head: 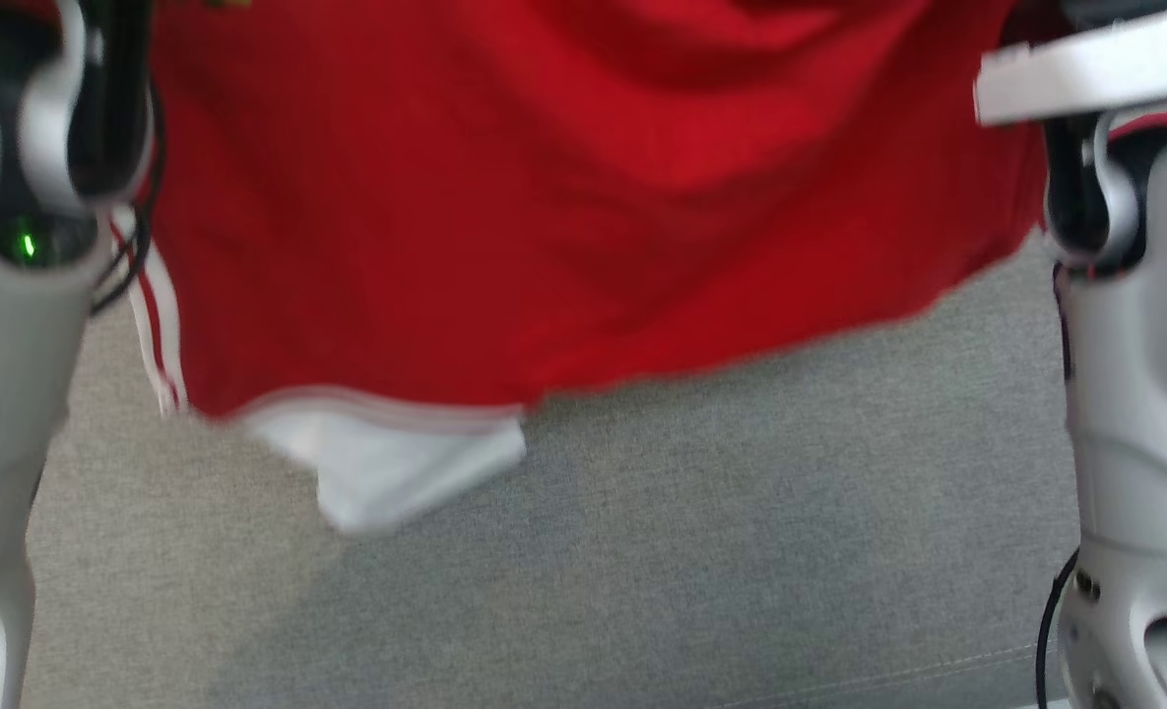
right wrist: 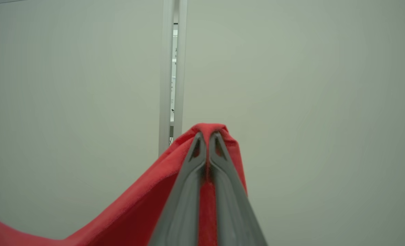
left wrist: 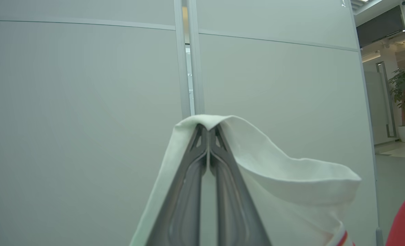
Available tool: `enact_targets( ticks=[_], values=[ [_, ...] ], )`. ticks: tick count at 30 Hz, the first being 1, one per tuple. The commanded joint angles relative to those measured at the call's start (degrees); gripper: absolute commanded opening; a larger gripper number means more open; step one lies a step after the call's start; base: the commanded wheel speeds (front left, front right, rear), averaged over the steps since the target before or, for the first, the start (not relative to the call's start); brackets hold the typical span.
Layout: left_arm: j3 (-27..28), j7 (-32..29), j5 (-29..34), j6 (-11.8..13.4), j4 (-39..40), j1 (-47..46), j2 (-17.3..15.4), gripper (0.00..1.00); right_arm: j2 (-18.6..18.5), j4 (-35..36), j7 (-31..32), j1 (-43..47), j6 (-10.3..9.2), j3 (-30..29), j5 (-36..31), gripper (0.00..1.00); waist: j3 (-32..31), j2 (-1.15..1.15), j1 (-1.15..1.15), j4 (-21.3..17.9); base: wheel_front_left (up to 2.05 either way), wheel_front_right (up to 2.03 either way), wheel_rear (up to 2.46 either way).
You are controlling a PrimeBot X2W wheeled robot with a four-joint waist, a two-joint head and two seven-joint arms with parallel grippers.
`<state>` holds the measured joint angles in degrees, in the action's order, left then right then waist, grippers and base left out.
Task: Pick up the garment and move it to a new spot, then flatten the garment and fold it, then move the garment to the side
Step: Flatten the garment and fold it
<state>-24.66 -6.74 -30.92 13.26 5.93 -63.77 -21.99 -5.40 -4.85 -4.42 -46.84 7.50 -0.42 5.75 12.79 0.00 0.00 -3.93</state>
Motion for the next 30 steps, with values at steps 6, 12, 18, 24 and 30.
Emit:
enact_targets(
  ticks=[6,12,18,24,30],
  values=[
    [1.75,8.25,0.43,-3.15,-17.96,-17.5,6.72,0.0,-0.91,-19.09,-7.08,-22.8,-0.04,-1.97,-6.1,0.0,14.66,0.0,0.0,1.55,0.0,0.0,0.0],
    [1.57,16.49,0.37,-5.33,-26.79,-19.51,9.96,0.0,-0.14,-31.13,-10.42,-31.05,-0.04,-5.74,-11.7,0.0,20.27,0.0,0.0,4.68,0.0,0.0,0.0],
    [-0.01,20.66,-0.02,-7.86,-31.04,-11.63,11.52,0.0,0.61,-36.61,-10.78,-26.87,-0.04,-5.78,-13.44,0.0,24.44,0.0,0.0,6.33,0.0,0.0,0.0],
    [0.84,21.96,0.36,-8.93,-30.03,0.15,10.99,0.0,1.39,-34.87,-10.81,-18.1,-0.04,-5.44,-10.18,0.0,24.61,0.0,0.0,5.87,0.0,0.0,0.0],
    [7.39,21.96,1.9,-9.27,-19.29,13.13,11.34,0.0,1.86,-28.95,-10.81,-10.3,-0.04,-6.58,-5.11,0.0,21.54,0.0,0.0,4.34,0.0,0.0,0.0]
  ],
)
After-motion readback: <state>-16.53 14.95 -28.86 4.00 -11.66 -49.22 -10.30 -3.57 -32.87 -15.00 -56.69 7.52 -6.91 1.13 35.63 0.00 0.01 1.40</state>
